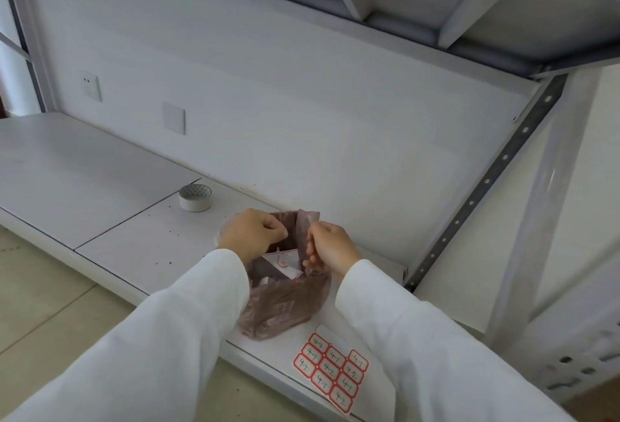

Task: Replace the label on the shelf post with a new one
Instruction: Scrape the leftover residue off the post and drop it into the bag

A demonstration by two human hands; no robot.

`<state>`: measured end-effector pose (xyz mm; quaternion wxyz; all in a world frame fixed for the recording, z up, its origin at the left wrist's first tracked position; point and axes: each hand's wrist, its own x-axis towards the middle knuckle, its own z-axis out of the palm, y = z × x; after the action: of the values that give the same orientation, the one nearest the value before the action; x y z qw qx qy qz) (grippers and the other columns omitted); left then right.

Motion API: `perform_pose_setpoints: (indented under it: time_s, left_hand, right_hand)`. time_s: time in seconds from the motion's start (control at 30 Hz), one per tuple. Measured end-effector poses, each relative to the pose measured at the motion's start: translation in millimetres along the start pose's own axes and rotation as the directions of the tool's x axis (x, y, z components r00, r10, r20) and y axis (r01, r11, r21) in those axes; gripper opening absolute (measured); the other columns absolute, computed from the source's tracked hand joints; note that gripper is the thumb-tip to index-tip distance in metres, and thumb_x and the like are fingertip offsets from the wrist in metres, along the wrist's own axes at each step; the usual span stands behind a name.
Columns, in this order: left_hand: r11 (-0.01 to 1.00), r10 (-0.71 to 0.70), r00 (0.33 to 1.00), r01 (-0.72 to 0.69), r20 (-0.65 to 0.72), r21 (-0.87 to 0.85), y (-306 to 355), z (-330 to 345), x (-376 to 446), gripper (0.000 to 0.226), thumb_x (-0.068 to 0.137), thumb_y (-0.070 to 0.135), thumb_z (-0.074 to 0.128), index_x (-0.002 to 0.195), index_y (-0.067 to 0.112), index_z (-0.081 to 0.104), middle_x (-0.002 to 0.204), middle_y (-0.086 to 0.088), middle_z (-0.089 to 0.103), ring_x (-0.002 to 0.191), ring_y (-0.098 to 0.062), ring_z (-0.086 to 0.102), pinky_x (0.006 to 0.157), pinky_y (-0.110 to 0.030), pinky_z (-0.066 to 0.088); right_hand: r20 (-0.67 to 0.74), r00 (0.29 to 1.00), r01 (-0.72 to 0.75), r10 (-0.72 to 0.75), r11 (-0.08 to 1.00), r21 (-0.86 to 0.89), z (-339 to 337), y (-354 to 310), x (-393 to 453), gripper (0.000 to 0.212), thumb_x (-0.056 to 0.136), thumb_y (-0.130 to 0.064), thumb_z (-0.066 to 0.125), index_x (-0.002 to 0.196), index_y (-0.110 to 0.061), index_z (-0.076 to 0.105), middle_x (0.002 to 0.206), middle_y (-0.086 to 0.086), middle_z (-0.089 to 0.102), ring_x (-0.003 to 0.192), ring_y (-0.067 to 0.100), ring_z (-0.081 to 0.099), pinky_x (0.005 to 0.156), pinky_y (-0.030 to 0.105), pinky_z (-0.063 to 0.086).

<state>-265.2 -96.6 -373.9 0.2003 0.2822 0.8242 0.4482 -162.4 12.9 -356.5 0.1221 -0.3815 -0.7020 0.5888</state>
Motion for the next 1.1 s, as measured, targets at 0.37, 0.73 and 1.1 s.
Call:
perform_pose_setpoints:
  time_s: [0.37,0.73,1.1]
  left_hand:
    - [0.951,0.113,0.978,-0.055,0.177,-0.304,19,1,-10,0.015,0.091,0.027,0.058,0.080,0.029,0.068,0.066,0.013,0.062,0.057,-0.002,0.051,0.057,-0.013,0.042]
    - [0.923,0.085,0.976,-0.001,0.202,-0.384,17,-4,-8,0.010,0.084,0.025,0.068,0.074,0.025,0.070,0.059,0.014,0.065,0.061,-0.007,0.054,0.062,-0.019,0.044]
    - [0.938,0.056,0.974,0.024,0.220,-0.345,28,4,-14,0.020,0.093,0.028,0.055,0.075,0.021,0.053,0.074,0.006,0.060,0.062,-0.005,0.054,0.059,-0.017,0.041]
  right_hand:
    - [0.174,0.985,0.013,-0.019,0.999,0.039,-9,2,-3,0.023,0.088,-0.031,0.062,0.072,-0.016,0.057,0.058,-0.005,0.050,0.047,0.005,0.046,0.055,0.021,0.048]
    - [0.239,0.970,-0.091,0.052,0.983,0.159,-13,6,-4,0.022,0.082,-0.037,0.069,0.078,-0.019,0.056,0.064,-0.007,0.051,0.053,0.003,0.048,0.063,0.022,0.049]
    - [0.200,0.979,-0.076,0.037,0.979,0.191,-12,9,-2,0.024,0.080,-0.041,0.070,0.079,-0.020,0.058,0.070,-0.006,0.055,0.059,0.005,0.051,0.063,0.023,0.050]
